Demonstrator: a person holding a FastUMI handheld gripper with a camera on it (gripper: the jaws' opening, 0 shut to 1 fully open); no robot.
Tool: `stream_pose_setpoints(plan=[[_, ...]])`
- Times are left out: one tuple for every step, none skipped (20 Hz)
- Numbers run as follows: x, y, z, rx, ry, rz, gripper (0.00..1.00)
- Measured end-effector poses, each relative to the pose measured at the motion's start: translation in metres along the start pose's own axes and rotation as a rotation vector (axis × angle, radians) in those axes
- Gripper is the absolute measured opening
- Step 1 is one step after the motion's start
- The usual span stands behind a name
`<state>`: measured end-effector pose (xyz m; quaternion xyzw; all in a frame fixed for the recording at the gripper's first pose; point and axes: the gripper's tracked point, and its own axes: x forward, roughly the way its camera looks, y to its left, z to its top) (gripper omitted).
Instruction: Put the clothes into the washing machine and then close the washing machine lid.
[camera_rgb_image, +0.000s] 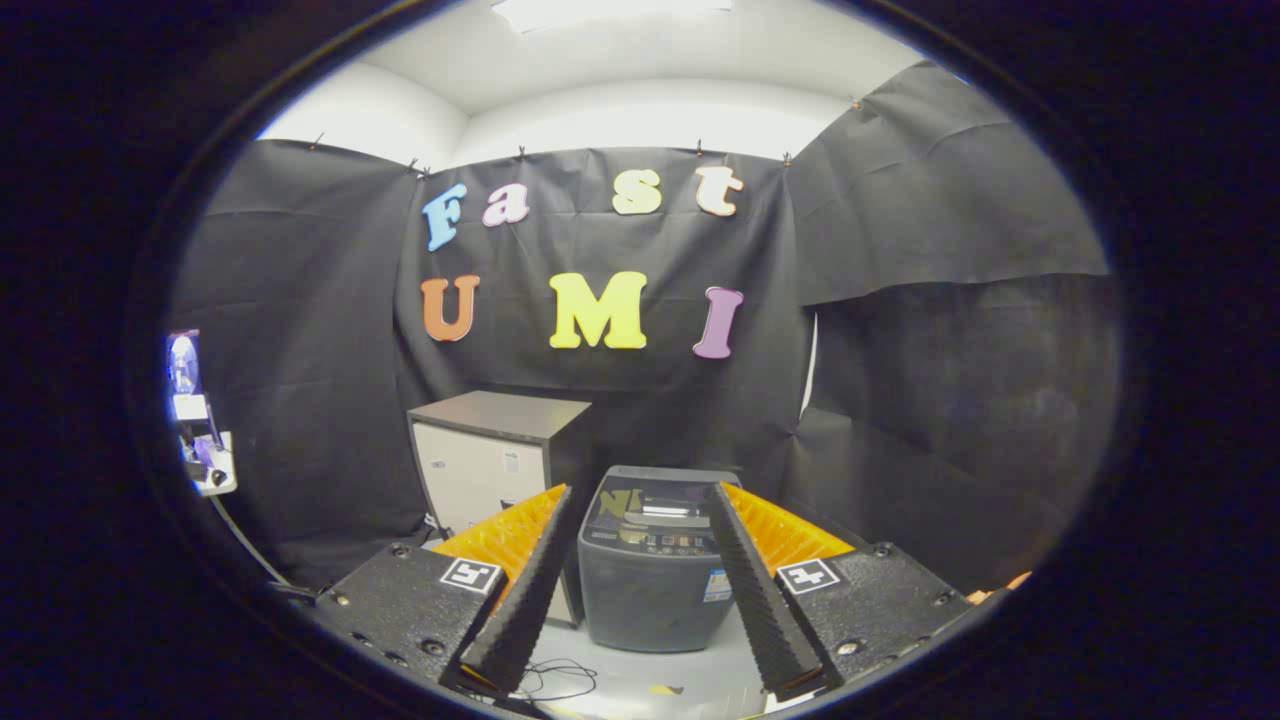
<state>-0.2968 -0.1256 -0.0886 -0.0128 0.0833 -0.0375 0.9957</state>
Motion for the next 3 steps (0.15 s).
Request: stream_pose_setpoints(plan=[[-0.0055,-0.0009,-0.0012,-0.003,-0.002,0.001,0.86],[-0.0093,-0.0021,-0.0020,-0.007,-0.004,0.001,0.86],[-0.0127,-0.0036,-0.0047,-0.010,-0.004,0.002,0.86]])
